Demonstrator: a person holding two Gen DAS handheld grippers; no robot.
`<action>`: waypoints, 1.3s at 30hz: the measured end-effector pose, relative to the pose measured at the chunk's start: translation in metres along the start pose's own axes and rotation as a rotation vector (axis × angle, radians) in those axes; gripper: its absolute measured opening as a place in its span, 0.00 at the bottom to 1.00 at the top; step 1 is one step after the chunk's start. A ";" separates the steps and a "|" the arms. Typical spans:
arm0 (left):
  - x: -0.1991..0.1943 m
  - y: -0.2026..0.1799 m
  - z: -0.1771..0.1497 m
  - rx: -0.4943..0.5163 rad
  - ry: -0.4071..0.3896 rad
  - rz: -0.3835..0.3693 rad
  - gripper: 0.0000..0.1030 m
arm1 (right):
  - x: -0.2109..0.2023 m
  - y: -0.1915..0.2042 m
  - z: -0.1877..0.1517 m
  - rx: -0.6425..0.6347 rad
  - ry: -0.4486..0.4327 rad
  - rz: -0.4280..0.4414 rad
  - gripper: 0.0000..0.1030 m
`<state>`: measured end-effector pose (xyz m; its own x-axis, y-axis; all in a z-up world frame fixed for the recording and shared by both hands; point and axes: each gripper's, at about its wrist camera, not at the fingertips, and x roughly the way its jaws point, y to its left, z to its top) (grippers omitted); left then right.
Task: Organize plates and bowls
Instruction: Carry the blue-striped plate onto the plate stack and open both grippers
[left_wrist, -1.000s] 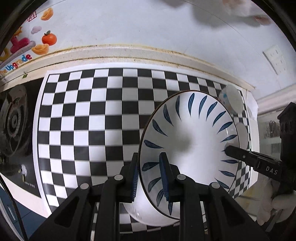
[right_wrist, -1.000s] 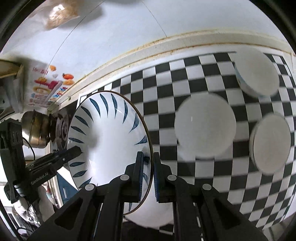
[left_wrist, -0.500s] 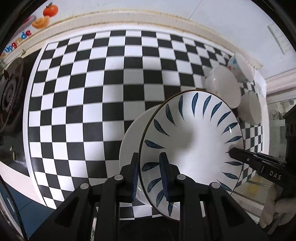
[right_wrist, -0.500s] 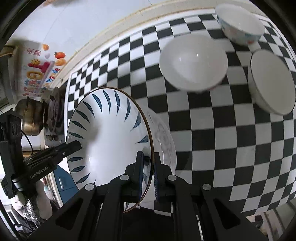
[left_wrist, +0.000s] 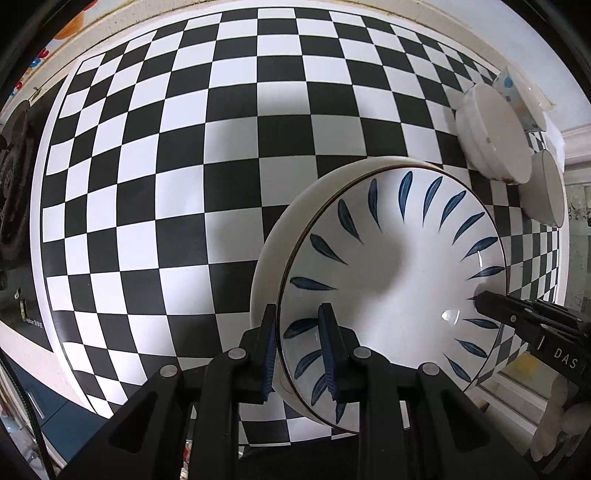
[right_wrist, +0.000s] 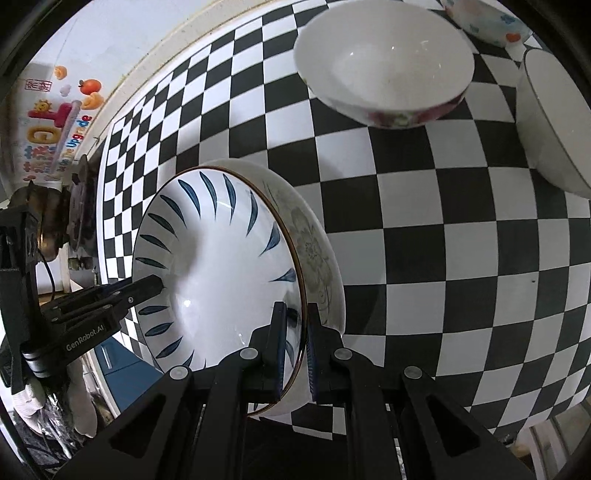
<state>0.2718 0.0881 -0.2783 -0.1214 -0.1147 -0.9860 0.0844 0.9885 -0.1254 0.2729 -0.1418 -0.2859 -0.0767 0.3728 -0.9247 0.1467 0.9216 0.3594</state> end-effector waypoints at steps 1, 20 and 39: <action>0.001 0.000 0.000 0.000 0.001 0.003 0.19 | 0.003 0.000 0.000 -0.001 0.005 -0.003 0.11; 0.013 -0.008 -0.002 -0.010 0.010 0.017 0.19 | 0.010 0.003 0.006 -0.003 0.017 -0.040 0.14; -0.023 -0.009 -0.035 -0.031 -0.069 0.041 0.19 | -0.022 0.022 -0.008 -0.032 -0.076 -0.131 0.14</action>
<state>0.2394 0.0850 -0.2507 -0.0501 -0.0796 -0.9956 0.0576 0.9949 -0.0825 0.2694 -0.1290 -0.2569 -0.0176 0.2409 -0.9704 0.1091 0.9652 0.2376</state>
